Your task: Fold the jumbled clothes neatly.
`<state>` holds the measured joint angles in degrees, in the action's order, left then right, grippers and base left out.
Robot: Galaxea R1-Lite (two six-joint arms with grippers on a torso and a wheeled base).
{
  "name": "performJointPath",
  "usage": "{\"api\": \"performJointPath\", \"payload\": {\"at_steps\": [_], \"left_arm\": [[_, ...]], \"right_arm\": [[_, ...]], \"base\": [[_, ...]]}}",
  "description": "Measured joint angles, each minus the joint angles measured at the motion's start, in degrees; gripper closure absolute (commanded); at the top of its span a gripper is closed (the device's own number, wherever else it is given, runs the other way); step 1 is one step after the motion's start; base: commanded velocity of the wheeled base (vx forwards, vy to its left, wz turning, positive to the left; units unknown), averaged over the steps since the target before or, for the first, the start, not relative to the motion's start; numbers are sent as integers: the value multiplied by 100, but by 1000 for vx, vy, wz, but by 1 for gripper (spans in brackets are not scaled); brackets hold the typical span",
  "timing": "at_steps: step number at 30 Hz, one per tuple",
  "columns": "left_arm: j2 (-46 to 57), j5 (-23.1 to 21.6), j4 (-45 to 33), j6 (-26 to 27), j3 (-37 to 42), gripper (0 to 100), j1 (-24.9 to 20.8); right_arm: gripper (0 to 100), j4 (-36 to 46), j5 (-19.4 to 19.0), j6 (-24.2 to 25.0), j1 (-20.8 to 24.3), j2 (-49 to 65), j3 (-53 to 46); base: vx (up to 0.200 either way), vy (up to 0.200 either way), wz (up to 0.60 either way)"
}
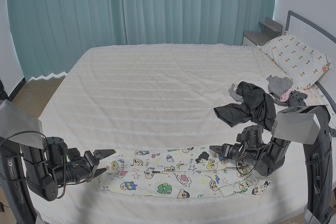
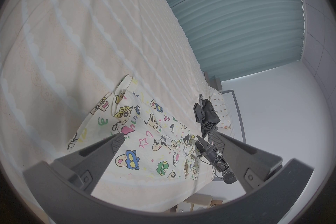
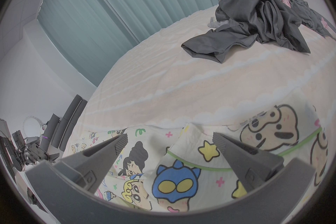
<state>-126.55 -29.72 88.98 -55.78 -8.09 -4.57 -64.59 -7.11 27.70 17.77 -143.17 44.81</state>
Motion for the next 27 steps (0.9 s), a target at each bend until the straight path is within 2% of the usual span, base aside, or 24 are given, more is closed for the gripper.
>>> {"api": "performJointPath", "payload": {"at_steps": [4, 5, 12, 19, 27], "left_arm": [[-7, 2, 0, 0, 0, 0, 0], [-10, 2, 0, 0, 0, 0, 0], [-10, 2, 0, 0, -2, 0, -2], [-10, 2, 0, 0, -6, 0, -2], [-10, 2, 0, 0, -9, 0, -5]], "right_arm": [[0, 5, 7, -17, 0, -46, 22], [100, 0, 9, -24, 0, -52, 24], [100, -77, 216, -60, 5, -24, -22], [100, -124, 262, -66, 13, 4, -46], [100, -663, 265, -85, 66, 13, -206]], "base": [[0, 0, 0], [0, 0, 0], [0, 0, 0], [0, 0, 0], [0, 0, 0]]}}
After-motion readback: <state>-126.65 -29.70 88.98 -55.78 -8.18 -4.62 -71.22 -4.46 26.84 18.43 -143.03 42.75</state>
